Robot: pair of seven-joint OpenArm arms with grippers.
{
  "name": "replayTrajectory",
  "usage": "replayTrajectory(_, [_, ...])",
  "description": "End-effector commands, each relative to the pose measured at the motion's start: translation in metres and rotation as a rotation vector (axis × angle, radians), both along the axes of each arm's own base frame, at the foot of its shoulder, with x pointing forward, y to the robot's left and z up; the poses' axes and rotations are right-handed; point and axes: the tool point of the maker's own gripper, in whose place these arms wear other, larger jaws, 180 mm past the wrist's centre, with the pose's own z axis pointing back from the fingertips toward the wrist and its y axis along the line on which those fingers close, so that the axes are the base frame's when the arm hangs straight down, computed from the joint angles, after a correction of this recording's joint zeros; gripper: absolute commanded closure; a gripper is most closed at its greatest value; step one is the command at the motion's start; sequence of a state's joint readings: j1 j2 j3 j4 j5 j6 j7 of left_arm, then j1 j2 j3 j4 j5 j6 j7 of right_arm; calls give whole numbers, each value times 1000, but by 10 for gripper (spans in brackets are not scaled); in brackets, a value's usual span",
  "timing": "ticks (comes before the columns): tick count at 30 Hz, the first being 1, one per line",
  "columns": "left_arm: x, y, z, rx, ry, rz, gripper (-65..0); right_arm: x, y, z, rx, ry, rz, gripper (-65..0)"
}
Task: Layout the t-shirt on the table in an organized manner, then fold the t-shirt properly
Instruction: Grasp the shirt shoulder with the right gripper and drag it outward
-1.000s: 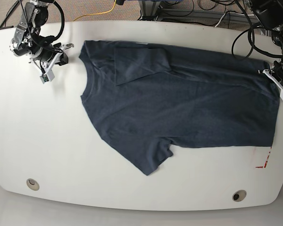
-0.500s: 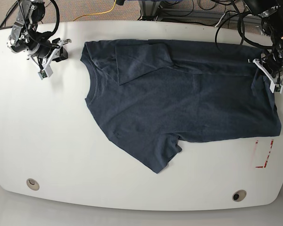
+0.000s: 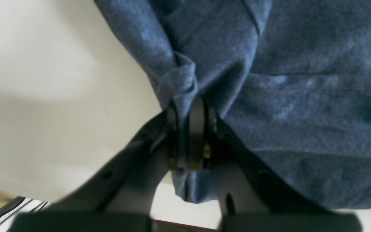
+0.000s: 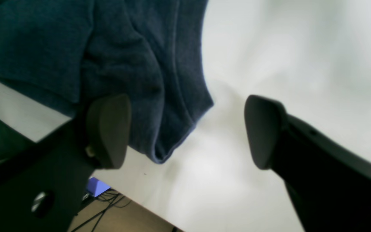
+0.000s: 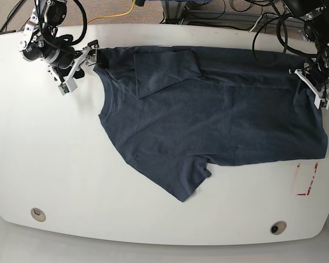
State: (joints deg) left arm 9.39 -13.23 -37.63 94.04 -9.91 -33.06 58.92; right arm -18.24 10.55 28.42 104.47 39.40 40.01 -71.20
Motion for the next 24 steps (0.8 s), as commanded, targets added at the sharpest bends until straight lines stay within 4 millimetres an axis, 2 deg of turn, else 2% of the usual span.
replayTrajectory(1, [8, 6, 13, 26, -40, -7, 0, 6, 1, 7, 11, -33, -2, -520])
replayTrajectory(5, [8, 6, 13, 26, -40, -7, 0, 4, 3, 3, 23, -19, -8, -498])
replayTrajectory(11, [8, 6, 13, 26, -40, -7, 0, -5, 3, -14, 56, 41, -29, -455])
replayTrajectory(18, [8, 6, 13, 26, -39, -9, 0, -8, 14, -20, 82, 55, -7, -430])
replayTrajectory(20, [9, 5, 13, 25, -39, -10, 0, -8, 19, -21, 90, 57, 3, -409])
replayTrajectory(24, [9, 5, 13, 25, -39, -10, 0, -10, 31, -22, 104, 64, 36, -317])
